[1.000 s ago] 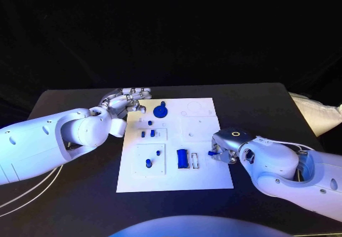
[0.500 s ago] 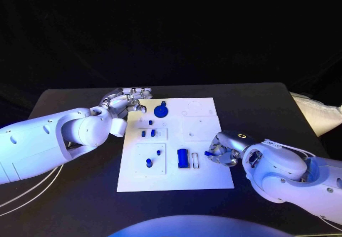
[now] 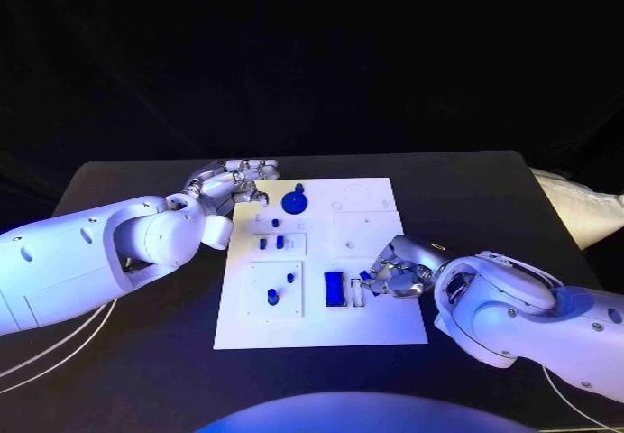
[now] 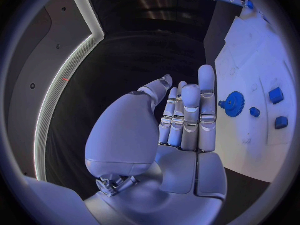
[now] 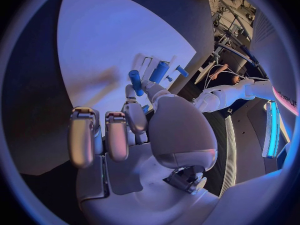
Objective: Assemble the parts on the task board
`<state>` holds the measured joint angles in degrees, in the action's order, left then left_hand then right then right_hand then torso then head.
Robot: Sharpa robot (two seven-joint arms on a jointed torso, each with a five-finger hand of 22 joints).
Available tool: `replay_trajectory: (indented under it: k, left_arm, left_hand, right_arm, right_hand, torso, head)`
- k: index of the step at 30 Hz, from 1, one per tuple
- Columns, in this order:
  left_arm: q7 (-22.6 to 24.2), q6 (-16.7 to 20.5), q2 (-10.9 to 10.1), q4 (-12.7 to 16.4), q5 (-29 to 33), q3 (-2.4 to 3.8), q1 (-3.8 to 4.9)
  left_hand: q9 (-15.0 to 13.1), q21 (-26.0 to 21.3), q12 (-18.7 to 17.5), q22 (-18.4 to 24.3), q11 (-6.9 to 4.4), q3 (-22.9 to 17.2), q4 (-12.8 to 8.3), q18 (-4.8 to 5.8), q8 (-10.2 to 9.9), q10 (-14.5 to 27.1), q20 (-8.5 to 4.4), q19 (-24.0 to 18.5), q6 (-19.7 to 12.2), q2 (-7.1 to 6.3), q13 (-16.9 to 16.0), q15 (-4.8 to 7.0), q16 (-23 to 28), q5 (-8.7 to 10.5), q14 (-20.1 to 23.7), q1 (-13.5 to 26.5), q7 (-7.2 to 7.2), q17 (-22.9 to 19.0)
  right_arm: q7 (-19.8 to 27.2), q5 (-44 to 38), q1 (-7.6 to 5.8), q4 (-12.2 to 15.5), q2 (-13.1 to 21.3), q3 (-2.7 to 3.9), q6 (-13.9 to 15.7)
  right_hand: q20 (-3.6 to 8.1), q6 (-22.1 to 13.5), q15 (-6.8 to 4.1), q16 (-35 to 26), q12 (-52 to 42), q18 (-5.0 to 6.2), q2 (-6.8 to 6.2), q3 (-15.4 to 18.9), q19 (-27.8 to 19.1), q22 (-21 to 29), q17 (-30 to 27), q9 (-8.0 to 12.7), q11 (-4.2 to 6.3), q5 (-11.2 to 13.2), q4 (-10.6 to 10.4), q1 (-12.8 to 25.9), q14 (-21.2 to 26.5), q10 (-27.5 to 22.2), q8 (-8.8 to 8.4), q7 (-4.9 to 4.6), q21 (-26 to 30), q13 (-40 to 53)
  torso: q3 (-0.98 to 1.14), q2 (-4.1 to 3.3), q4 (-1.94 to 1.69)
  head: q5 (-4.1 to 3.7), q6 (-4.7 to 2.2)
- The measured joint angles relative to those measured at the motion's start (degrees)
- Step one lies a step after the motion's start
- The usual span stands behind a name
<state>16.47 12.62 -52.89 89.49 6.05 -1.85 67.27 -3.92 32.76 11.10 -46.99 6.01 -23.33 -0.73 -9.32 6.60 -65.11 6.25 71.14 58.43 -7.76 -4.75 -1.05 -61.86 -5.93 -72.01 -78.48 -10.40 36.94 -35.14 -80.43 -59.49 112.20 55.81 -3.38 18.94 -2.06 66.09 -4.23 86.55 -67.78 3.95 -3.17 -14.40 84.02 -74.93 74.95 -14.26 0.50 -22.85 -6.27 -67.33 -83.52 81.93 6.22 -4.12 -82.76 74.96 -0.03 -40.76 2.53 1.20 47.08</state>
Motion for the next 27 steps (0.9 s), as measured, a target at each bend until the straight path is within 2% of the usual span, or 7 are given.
replay_trajectory:
  k: [3,12,23,27]
  left_arm:
    - [0.0,0.0,0.0,0.0,0.0,0.00,0.00]
    - [-0.1,0.0,0.0,0.1,0.0,0.00,0.00]
    - [-0.2,-0.1,0.0,0.1,-0.1,0.00,0.00]
    - [-0.2,-0.1,0.0,0.1,-0.1,0.00,0.00]
  left_hand:
    - [0.0,0.0,0.0,0.0,0.00,0.0,0.0,0.00,0.0,0.0,0.00,0.0,0.0,0.00,0.0,0.00,0.0,0.00,0.0,0.0,0.00,0.0]
    - [0.0,0.0,0.0,0.0,0.00,0.0,0.0,-0.01,0.0,0.0,0.00,0.0,0.0,0.00,0.0,0.00,0.0,0.00,0.0,0.0,0.00,0.0]
    - [0.0,0.0,0.0,0.0,0.00,0.0,0.0,0.00,0.0,0.0,0.00,0.0,0.0,0.00,0.0,0.00,0.0,0.00,0.0,0.0,0.00,0.0]
    - [0.0,0.0,0.0,0.0,0.00,0.0,0.0,0.00,0.0,0.0,0.00,0.0,0.0,0.00,0.0,0.00,0.0,0.00,0.0,0.0,0.00,0.0]
  right_arm:
    - [0.0,1.3,0.04,-0.6,-0.9,0.00,-0.1]
    - [-0.1,3.0,0.46,-1.8,-2.3,-0.02,-1.5]
    - [-0.4,3.2,0.49,-2.0,-2.6,0.02,-3.3]
    - [-0.5,3.1,0.50,-2.0,-2.7,0.02,-3.8]
  right_hand:
    - [0.00,0.3,-0.03,0.0,0.0,0.00,0.08,0.2,0.0,0.0,0.0,-0.1,0.00,0.0,-0.6,0.6,0.0,0.0,0.00,0.24,0.0,0.0]
    - [0.00,0.6,-0.19,0.0,0.0,0.00,0.14,0.2,0.0,0.0,0.0,-0.4,0.15,0.0,-0.9,1.1,-0.2,0.3,0.18,-0.01,0.0,0.0]
    - [0.03,1.3,-0.19,0.2,1.8,0.00,0.74,0.3,0.0,0.0,0.0,-0.8,0.11,0.1,-1.4,1.8,-0.2,0.3,0.57,0.70,-0.2,-0.4]
    - [0.42,1.4,-0.39,0.2,1.9,0.00,0.77,0.5,0.0,0.0,0.0,-1.0,0.11,0.3,-1.5,2.2,-0.4,0.3,0.64,0.76,-0.2,-0.4]
  torso:
    - [-0.01,0.00,0.01]
    - [0.02,0.01,0.05]
    - [0.07,0.00,0.09]
    - [0.08,0.01,0.10]
  head:
    - [0.03,0.04]
    - [0.26,0.21]
    - [0.34,0.37]
    - [0.37,0.41]
